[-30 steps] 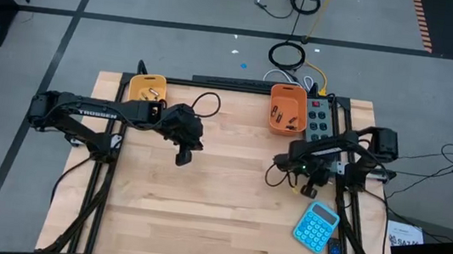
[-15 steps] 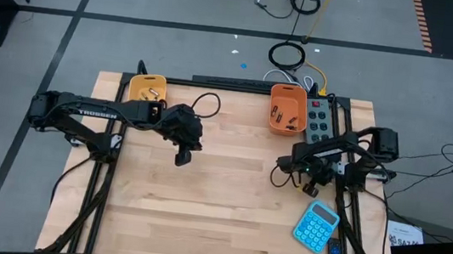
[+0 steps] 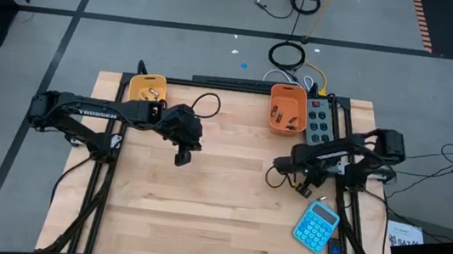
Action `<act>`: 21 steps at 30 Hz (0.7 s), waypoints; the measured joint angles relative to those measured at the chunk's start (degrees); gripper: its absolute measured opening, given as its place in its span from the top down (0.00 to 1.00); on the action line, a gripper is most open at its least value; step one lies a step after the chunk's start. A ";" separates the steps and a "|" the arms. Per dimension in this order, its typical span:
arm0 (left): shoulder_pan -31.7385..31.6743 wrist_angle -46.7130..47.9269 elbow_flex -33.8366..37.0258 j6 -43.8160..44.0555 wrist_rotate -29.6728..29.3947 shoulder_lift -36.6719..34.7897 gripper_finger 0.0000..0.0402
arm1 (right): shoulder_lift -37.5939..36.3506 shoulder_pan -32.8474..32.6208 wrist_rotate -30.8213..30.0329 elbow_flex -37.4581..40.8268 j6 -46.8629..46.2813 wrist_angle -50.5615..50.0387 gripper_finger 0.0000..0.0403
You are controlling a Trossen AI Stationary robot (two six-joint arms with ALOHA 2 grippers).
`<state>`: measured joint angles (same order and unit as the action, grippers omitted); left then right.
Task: Sort batteries
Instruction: Put the silver battery into the yellow bin
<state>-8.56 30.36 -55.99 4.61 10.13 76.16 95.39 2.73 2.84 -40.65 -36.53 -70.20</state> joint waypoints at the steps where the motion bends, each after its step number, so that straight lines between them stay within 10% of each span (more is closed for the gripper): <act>1: 0.00 0.06 0.00 0.02 0.00 0.00 0.88 | -0.99 -0.39 0.74 -0.43 -1.43 0.36 1.00; 21: 0.02 -1.42 0.02 0.61 0.07 0.00 0.88 | -18.04 -19.93 6.24 -1.06 -47.92 -0.49 1.00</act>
<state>-8.54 28.94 -55.96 5.21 10.20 76.16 77.35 -17.19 9.08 -41.71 -84.45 -70.68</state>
